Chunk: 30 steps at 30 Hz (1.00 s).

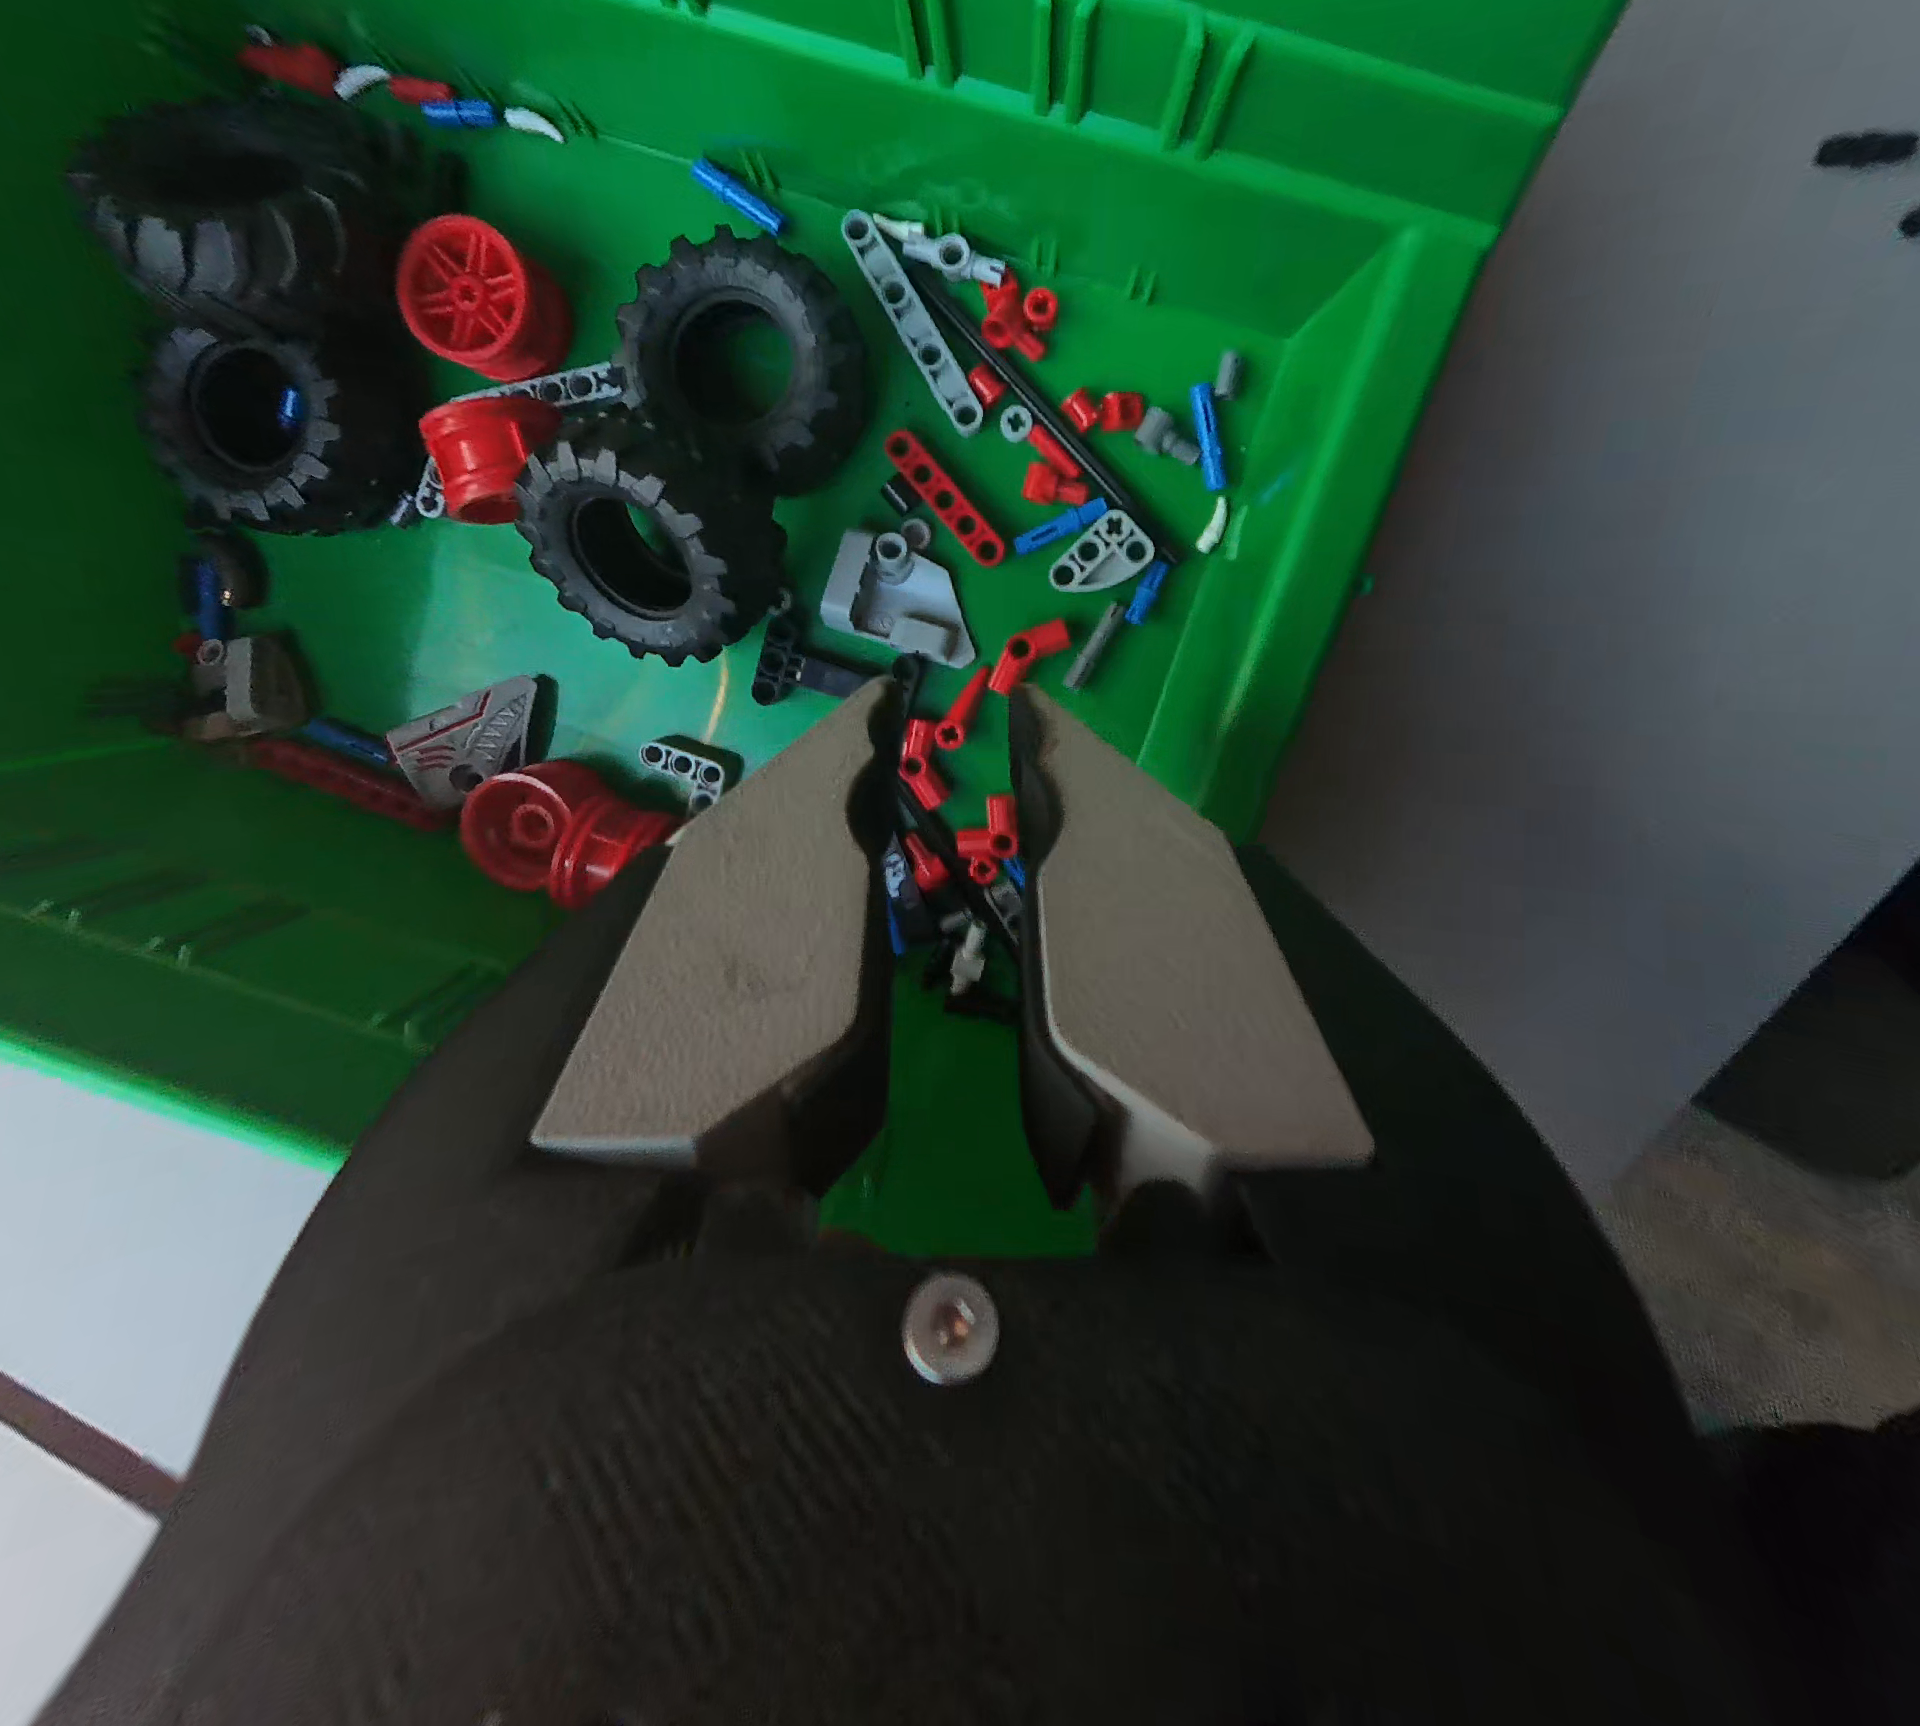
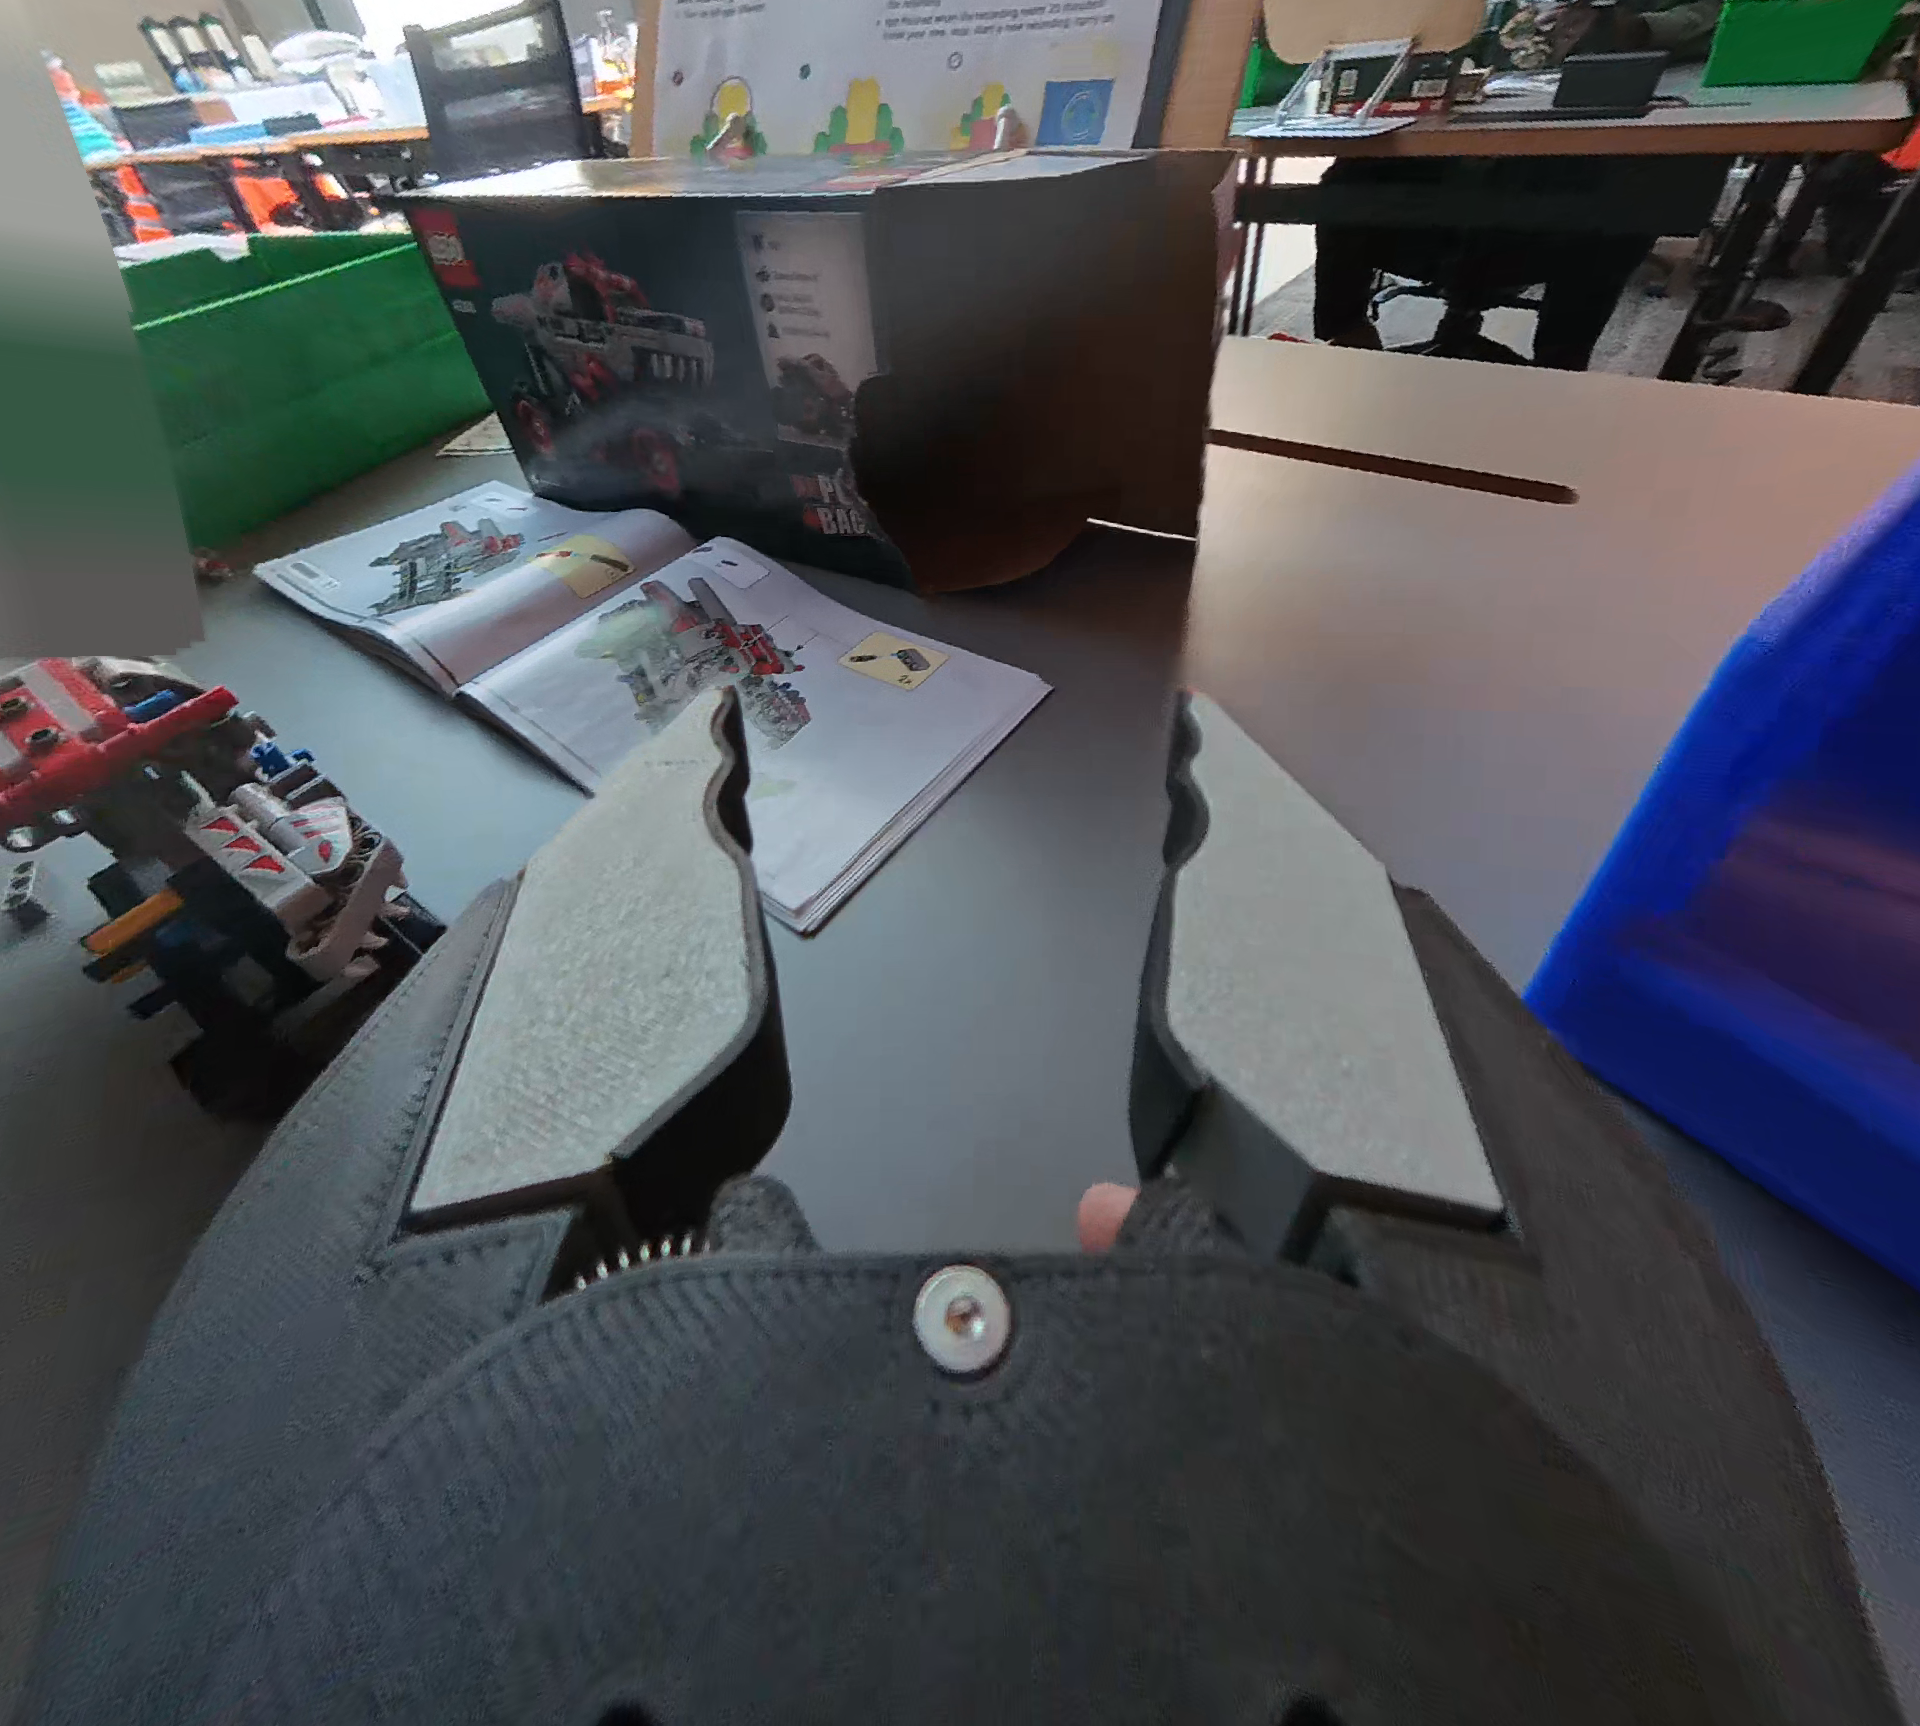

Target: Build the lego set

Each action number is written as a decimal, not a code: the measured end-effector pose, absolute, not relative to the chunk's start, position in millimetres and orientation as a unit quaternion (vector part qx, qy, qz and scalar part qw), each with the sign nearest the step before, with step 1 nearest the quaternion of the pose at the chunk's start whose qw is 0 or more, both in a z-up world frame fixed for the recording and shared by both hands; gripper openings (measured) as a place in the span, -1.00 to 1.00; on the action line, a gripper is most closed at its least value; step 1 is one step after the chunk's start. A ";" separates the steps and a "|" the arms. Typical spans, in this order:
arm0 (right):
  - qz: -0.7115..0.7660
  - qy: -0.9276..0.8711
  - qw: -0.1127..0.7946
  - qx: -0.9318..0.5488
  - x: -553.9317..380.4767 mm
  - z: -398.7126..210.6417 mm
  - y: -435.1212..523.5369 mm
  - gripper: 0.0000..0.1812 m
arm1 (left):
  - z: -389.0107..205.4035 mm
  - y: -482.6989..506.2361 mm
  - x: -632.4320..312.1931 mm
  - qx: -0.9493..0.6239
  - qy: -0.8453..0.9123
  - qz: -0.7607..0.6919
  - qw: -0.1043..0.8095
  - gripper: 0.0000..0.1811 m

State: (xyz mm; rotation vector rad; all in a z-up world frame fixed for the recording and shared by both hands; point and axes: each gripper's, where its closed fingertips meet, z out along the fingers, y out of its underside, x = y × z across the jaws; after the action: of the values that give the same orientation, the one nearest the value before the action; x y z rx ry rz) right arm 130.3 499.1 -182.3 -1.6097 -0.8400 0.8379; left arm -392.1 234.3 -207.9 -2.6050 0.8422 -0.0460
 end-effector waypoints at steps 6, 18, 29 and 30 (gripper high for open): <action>0.329 -0.341 0.547 -0.690 135.8 -185.0 509.4 -0.15 | -227.0 206.2 -394.7 -0.947 0.316 -0.031 0.051 -0.89; 0.342 -0.377 0.545 -0.666 128.8 -177.1 496.0 -0.21 | -256.0 187.8 -405.6 -0.965 0.251 0.012 -0.079 -0.95; 0.350 -0.385 0.560 -0.645 129.7 -164.1 486.6 -0.24 | -255.4 188.0 -403.0 -0.973 0.212 -0.011 -0.097 -0.92; 0.349 -0.386 0.560 -0.645 129.4 -164.3 486.3 -0.24 | -255.5 188.2 -403.5 -0.973 0.211 -0.007 -0.098 -0.92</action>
State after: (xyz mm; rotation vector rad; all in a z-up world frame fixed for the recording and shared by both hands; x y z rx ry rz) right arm 129.4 486.3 -164.3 -1.5200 -0.9098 0.8230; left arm -403.5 188.2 -255.5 -3.2609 0.7083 -0.0221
